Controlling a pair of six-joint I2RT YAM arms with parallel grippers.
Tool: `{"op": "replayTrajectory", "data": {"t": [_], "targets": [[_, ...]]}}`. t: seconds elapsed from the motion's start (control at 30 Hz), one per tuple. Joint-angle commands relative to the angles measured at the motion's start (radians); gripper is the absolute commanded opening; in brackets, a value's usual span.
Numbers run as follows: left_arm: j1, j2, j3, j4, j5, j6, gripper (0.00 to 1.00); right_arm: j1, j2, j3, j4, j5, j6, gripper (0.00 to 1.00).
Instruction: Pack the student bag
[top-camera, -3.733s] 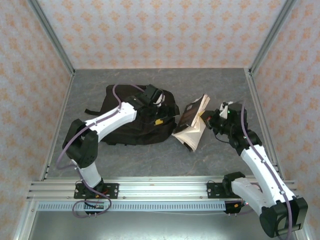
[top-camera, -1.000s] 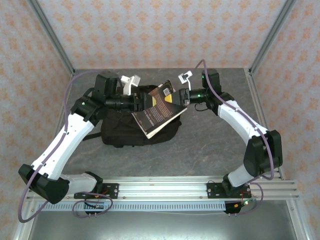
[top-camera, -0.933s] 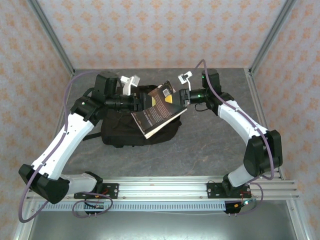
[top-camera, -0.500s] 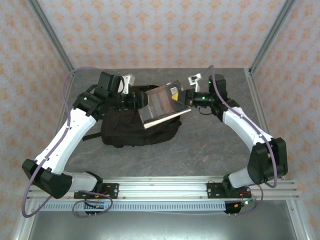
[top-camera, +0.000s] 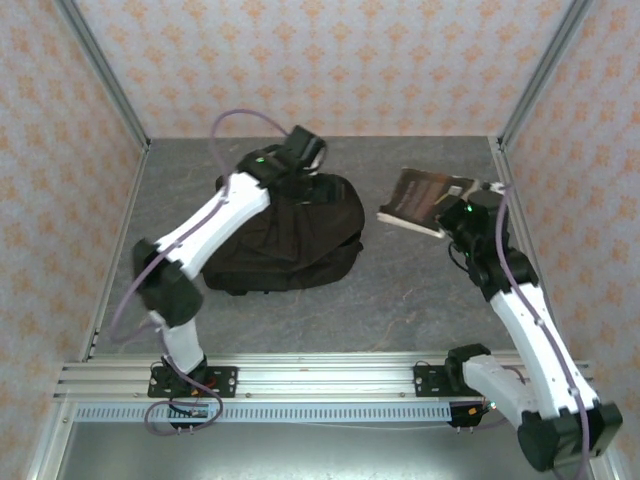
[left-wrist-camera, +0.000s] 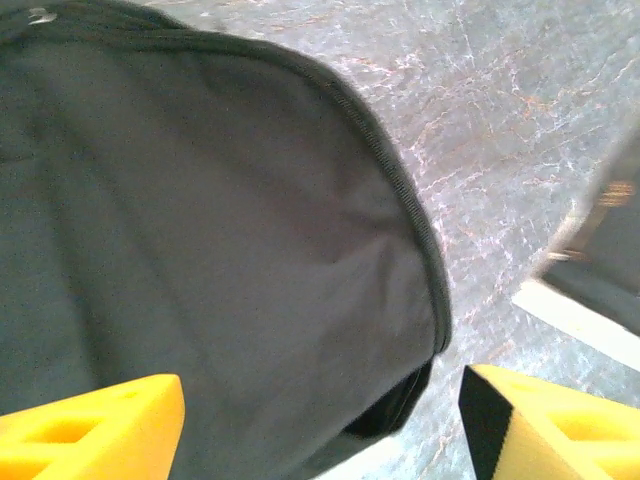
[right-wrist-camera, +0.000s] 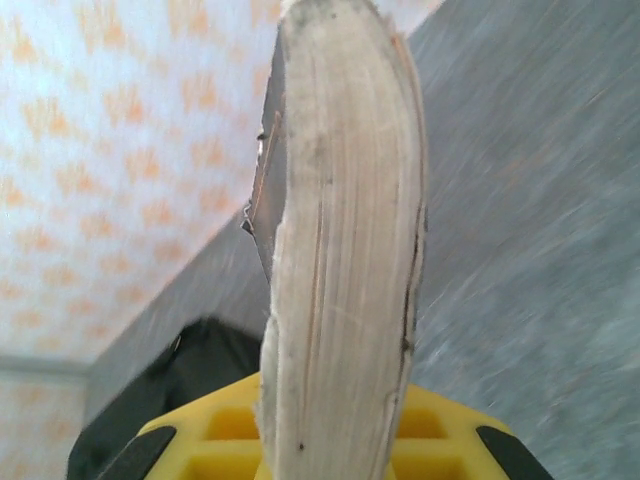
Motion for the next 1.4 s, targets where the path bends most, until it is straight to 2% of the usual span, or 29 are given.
{"op": "replayTrajectory", "data": {"t": [0.0,0.13,0.23,0.47,0.6,0.7,0.77,0.83,0.9,1.07,1.37], "targets": [[-0.054,0.176,0.211,-0.185,-0.144,-0.027,0.75,-0.001,-0.099,-0.01,-0.063,0.27,-0.013,0.0],[-0.092,0.398,0.508,-0.336,-0.204,-0.07,0.76,-0.002,-0.15,-0.037,-0.085,0.322,-0.04,0.0],[-0.114,0.498,0.651,-0.393,-0.236,-0.075,0.77,-0.002,-0.151,-0.067,-0.085,0.313,-0.046,0.0],[-0.125,0.563,0.653,-0.393,-0.254,-0.077,0.74,-0.001,-0.151,-0.137,-0.042,0.277,-0.028,0.0],[-0.126,0.581,0.65,-0.398,-0.247,-0.073,0.65,-0.001,-0.144,-0.167,-0.016,0.26,-0.018,0.0],[-0.126,0.565,0.632,-0.382,-0.246,-0.064,0.5,-0.001,-0.14,-0.178,-0.003,0.249,-0.02,0.0],[-0.125,0.553,0.62,-0.371,-0.243,-0.059,0.33,-0.002,-0.14,-0.18,0.0,0.241,-0.019,0.0],[-0.124,0.542,0.621,-0.37,-0.224,-0.057,0.11,-0.001,-0.14,-0.181,0.006,0.23,-0.019,0.0],[-0.12,0.528,0.62,-0.371,-0.201,-0.056,0.0,-0.001,-0.138,-0.18,0.015,0.205,-0.022,0.0],[-0.111,0.453,0.602,-0.392,-0.167,-0.039,0.0,0.0,-0.119,-0.161,0.044,0.082,-0.046,0.0],[-0.062,0.155,0.367,-0.339,-0.091,0.002,0.0,0.025,-0.07,-0.073,0.084,-0.164,-0.078,0.0]]}}
